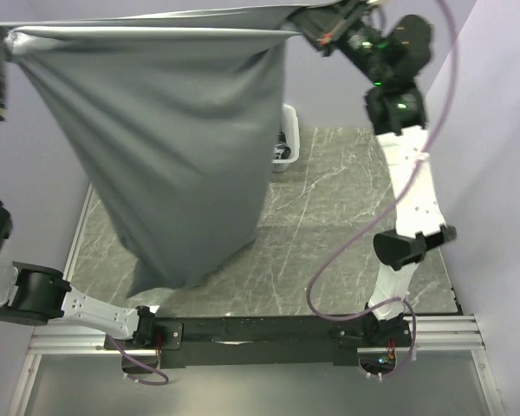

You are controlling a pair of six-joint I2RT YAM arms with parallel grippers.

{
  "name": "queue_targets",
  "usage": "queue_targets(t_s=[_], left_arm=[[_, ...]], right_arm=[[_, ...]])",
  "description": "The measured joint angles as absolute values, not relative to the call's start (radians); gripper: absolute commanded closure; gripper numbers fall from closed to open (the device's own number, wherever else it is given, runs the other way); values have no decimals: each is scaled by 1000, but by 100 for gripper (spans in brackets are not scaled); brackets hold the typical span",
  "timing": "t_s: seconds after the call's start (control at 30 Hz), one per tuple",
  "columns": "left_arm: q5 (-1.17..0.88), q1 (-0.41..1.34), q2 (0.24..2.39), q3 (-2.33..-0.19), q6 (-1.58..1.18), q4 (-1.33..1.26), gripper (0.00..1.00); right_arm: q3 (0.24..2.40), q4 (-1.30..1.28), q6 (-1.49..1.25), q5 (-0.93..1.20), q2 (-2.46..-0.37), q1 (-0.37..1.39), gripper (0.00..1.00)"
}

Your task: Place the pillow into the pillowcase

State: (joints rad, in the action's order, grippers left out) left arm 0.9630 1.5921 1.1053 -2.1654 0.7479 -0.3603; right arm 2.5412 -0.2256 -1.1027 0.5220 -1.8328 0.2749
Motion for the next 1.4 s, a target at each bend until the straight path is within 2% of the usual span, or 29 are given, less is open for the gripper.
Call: queue_targets(t_s=[0.2,0.4,0.53,0.63,0.73,0.9,1.0,1.07,1.2,1.4], left_arm=[[919,1591,1135,-2263,741,-266,99],[821,1578,1139,-2080,579,-150,99],[704,1570,1229,-2010,356,-1,99],[593,1565,1330,-1958,200,61,99],[471,1558,1442,-1904,48,113,99],[301,1551,1592,-1879,-143,139,99],[226,1539,1608,-1829,-237,107,99],[181,1515,1588,-1745,-310,54,99],[93,1405,1469,-1418,-497,-88,99],[32,1008,1224,-966,-754,-144,99]], right_arm=[[2455,-87,-1182,596,-1905,326,100],[2231,22,-1223,702,-1851,197,100],[2144,-86,-1145,739,-1841,99,100],[2114,-259,-1030,721,-1829,35,100],[2108,-493,-866,638,-1805,-39,100],[1995,-672,-717,508,-1696,-154,100],[1876,-711,-675,444,-1613,-200,100],[1748,-690,-663,398,-1546,-216,100],[1481,-614,-661,345,-1440,-212,100],[1200,-507,-665,228,-1396,-96,100]])
